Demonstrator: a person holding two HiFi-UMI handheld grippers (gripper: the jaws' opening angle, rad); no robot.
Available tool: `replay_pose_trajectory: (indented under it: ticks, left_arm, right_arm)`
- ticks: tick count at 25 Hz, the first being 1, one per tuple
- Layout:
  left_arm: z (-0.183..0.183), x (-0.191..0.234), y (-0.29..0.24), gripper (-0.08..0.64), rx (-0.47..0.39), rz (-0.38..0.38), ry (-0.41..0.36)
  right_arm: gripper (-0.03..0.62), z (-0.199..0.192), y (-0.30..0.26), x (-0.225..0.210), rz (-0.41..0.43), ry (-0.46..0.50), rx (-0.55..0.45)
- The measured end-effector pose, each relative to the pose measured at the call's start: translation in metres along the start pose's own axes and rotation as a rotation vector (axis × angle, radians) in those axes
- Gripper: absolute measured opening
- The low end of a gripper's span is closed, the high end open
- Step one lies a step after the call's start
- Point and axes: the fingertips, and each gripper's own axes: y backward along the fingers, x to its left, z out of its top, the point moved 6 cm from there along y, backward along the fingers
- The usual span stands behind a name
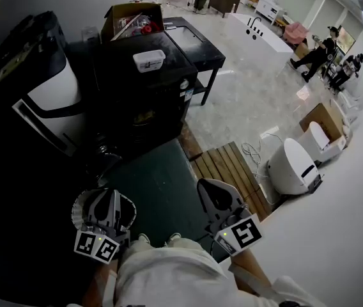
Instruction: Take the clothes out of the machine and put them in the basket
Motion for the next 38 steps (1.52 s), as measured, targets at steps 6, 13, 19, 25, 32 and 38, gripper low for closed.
replay_pose_trajectory:
  ticks: [6, 13, 19, 25, 32, 38]
  left_arm:
    - [-0.006, 0.000, -0.016, 0.235, -0.032, 0.035, 0.070]
    - [-0.032, -0.011, -0.037, 0.444, -0.021, 0.100, 0.117]
    - [-0.057, -0.020, -0.063, 0.482, 0.033, 0.085, 0.120]
    - [-0.075, -0.018, -0.109, 0.482, 0.071, 0.083, 0.167]
    - [-0.091, 0.022, -0.191, 0.482, 0.088, 0.095, 0.217]
    - [-0.101, 0.074, -0.271, 0.482, 0.108, 0.101, 0.242]
  right_arm:
    - [0.014, 0.000, 0.010, -0.016, 0.008, -0.038, -0.015]
    - [0.014, -0.014, 0.041, -0.049, -0.026, -0.039, -0.015]
    - [0.014, -0.032, 0.053, -0.078, -0.060, -0.064, 0.008]
    - [0.014, -0.044, 0.032, -0.113, -0.058, -0.077, 0.050]
    - [0.014, -0.043, -0.040, -0.172, -0.045, -0.049, 0.095]
    - [0.014, -0.038, -0.132, -0.221, 0.002, -0.001, 0.153]
